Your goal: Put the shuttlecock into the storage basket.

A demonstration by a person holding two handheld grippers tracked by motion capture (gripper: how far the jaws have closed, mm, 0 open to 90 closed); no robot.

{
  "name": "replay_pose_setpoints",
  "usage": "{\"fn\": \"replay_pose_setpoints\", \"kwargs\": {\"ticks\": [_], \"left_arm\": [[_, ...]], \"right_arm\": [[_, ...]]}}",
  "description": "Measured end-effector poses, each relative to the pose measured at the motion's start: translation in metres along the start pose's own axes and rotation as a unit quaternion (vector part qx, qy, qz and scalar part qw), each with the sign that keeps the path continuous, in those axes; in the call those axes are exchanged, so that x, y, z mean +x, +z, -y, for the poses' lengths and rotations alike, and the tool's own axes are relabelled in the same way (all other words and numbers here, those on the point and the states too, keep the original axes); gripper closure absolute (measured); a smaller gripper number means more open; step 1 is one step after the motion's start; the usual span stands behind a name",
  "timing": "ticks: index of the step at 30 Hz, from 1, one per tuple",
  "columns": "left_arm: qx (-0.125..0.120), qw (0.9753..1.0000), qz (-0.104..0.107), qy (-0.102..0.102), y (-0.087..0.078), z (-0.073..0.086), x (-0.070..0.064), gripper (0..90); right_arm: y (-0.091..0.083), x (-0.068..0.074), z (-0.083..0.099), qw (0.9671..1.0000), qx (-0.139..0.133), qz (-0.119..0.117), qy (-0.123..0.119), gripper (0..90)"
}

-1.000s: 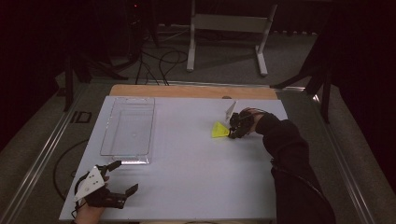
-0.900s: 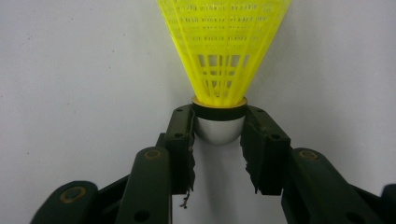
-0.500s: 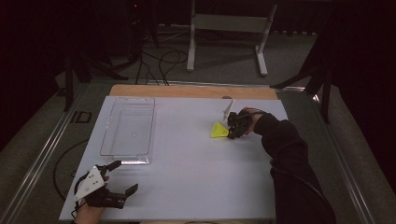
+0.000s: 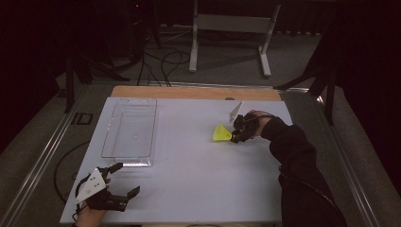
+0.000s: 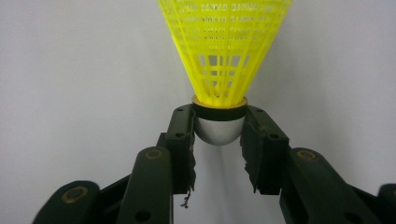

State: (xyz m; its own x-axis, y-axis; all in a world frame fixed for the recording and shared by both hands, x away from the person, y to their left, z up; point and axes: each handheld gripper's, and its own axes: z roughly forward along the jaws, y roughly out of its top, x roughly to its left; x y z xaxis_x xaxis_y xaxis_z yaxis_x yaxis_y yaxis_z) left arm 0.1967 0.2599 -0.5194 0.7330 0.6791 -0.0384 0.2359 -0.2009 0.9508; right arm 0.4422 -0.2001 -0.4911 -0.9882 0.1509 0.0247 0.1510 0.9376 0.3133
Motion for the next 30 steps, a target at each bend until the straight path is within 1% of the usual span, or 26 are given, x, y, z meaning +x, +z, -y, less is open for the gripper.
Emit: {"fn": "replay_pose_setpoints", "kwargs": {"ticks": [1, 2, 3, 4, 5, 6, 8, 9, 10, 11, 12, 13, 14, 16, 17, 20, 21, 22, 23, 27, 29, 30], "left_arm": [[0.0, 1.0, 0.0, 0.0, 0.0, 0.0, 0.0, 0.4], [0.0, 1.0, 0.0, 0.001, 0.0, 0.0, 0.0, 0.4], [0.0, 1.0, 0.0, 0.001, 0.0, 0.0, 0.0, 0.4], [0.0, 1.0, 0.0, 0.001, 0.0, 0.0, 0.0, 0.4], [0.001, 1.0, 0.0, 0.001, 0.0, 0.0, 0.0, 0.4], [0.001, 1.0, -0.001, 0.001, 0.0, 0.0, 0.0, 0.4], [0.001, 1.0, 0.0, 0.0, 0.0, 0.0, 0.0, 0.4], [0.001, 1.0, 0.0, 0.0, 0.0, 0.0, 0.0, 0.4], [0.001, 1.0, 0.0, 0.0, 0.0, 0.0, -0.001, 0.4], [0.0, 1.0, 0.0, -0.001, 0.001, 0.0, -0.001, 0.4], [0.001, 1.0, 0.001, -0.001, 0.001, 0.0, -0.001, 0.4], [0.001, 1.0, 0.001, -0.001, 0.001, 0.0, -0.001, 0.4], [0.001, 1.0, 0.001, -0.001, 0.001, 0.0, -0.001, 0.4], [0.002, 1.0, 0.002, 0.0, 0.001, 0.0, -0.001, 0.4], [0.002, 1.0, 0.002, 0.0, 0.001, 0.0, -0.001, 0.4], [0.002, 1.0, 0.002, -0.001, 0.001, 0.0, -0.001, 0.4], [0.002, 1.0, 0.002, -0.001, 0.001, 0.0, -0.001, 0.4], [0.003, 1.0, 0.002, -0.001, 0.001, 0.0, -0.001, 0.4], [0.003, 1.0, 0.003, -0.001, 0.002, 0.0, -0.001, 0.4], [0.0, 1.0, 0.003, -0.005, 0.001, -0.001, -0.001, 0.4], [0.0, 1.0, 0.002, -0.009, 0.002, -0.002, -0.001, 0.4], [0.001, 0.9999, 0.003, -0.01, 0.003, -0.003, -0.002, 0.4]], "right_arm": [[-0.001, 0.001, 0.0, 1.0, -0.003, 0.005, -0.004, 65.8], [-0.002, 0.003, 0.001, 1.0, -0.007, -0.003, -0.001, 65.7], [-0.003, 0.004, 0.001, 0.9999, -0.008, 0.003, -0.011, 65.7], [-0.005, 0.006, 0.001, 1.0, -0.008, 0.0, -0.005, 65.8], [-0.006, 0.007, 0.001, 0.9999, -0.008, -0.004, -0.007, 65.8], [-0.008, 0.009, 0.001, 0.9999, -0.009, 0.003, -0.012, 65.8], [-0.01, 0.011, 0.0, 0.9998, -0.013, -0.005, -0.014, 65.7], [-0.012, 0.013, 0.0, 0.9998, -0.015, 0.0, -0.013, 65.8], [-0.014, 0.014, -0.001, 0.9998, -0.014, -0.005, -0.012, 65.7], [-0.015, 0.015, -0.001, 0.9998, -0.015, -0.003, -0.013, 65.7], [-0.017, 0.016, -0.002, 0.9998, -0.016, -0.003, -0.01, 65.8], [-0.018, 0.017, -0.003, 0.9997, -0.019, -0.008, -0.008, 65.7], [-0.02, 0.018, -0.004, 0.9998, -0.02, -0.001, -0.01, 65.7], [-0.023, 0.02, -0.006, 0.9995, -0.028, -0.009, -0.008, 65.7], [-0.024, 0.02, -0.008, 0.9995, -0.027, -0.006, -0.015, 65.8], [-0.026, 0.024, -0.012, 0.9994, -0.027, -0.006, -0.019, 65.7], [-0.027, 0.026, -0.014, 0.9994, -0.025, -0.013, -0.021, 65.7], [-0.028, 0.028, -0.015, 0.9993, -0.027, -0.008, -0.026, 65.7], [-0.029, 0.029, -0.017, 0.9991, -0.03, -0.012, -0.029, 65.7], [-0.035, 0.037, -0.021, 0.9976, -0.049, -0.014, -0.046, 65.7], [-0.036, 0.041, -0.022, 0.9975, -0.05, -0.014, -0.049, 65.7], [-0.036, 0.043, -0.022, 0.9973, -0.047, -0.01, -0.056, 65.7]]}}
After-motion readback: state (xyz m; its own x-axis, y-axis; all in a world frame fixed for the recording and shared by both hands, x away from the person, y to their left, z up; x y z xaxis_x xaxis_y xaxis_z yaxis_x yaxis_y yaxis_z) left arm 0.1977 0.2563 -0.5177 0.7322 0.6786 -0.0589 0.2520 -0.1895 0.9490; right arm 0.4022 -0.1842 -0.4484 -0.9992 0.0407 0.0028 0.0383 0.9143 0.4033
